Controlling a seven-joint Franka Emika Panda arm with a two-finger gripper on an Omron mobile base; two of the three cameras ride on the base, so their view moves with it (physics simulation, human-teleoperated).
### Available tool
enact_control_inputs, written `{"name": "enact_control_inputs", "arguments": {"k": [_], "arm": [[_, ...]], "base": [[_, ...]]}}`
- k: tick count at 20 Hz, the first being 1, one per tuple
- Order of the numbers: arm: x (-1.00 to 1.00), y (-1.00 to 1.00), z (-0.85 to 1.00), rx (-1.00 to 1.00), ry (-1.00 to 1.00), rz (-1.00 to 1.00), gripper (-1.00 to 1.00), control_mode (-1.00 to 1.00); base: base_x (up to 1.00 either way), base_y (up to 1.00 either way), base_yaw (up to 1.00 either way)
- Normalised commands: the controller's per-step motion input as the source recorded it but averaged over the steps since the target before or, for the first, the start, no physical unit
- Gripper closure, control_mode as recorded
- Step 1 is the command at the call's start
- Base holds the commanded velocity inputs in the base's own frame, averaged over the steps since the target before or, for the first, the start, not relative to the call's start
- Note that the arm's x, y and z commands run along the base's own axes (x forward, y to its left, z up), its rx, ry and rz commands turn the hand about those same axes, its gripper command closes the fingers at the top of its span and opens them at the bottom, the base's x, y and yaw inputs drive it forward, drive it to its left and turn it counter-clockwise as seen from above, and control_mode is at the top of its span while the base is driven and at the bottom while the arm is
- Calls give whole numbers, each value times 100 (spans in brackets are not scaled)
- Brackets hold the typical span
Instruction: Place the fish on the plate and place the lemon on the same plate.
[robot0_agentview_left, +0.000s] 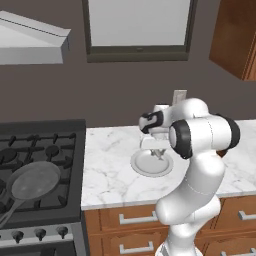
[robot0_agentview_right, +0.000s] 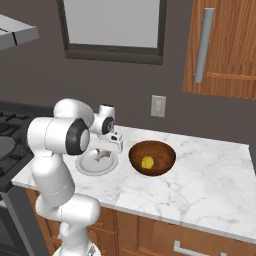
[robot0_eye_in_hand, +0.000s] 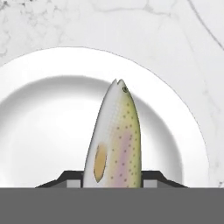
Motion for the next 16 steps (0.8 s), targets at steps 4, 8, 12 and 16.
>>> {"name": "enact_control_inputs", "arguments": {"k": [4,8,12,16], "arm": [[-1,14,-16,0,0,0,100,-100],[-2,17,0,0,0,0,100,-100],[0,19,-6,0,0,0,100,-100],[0,0,-26,0,3,0,100,-100]], "base": [[0,0,0],[0,0,0],[0,0,0],[0,0,0]]}}
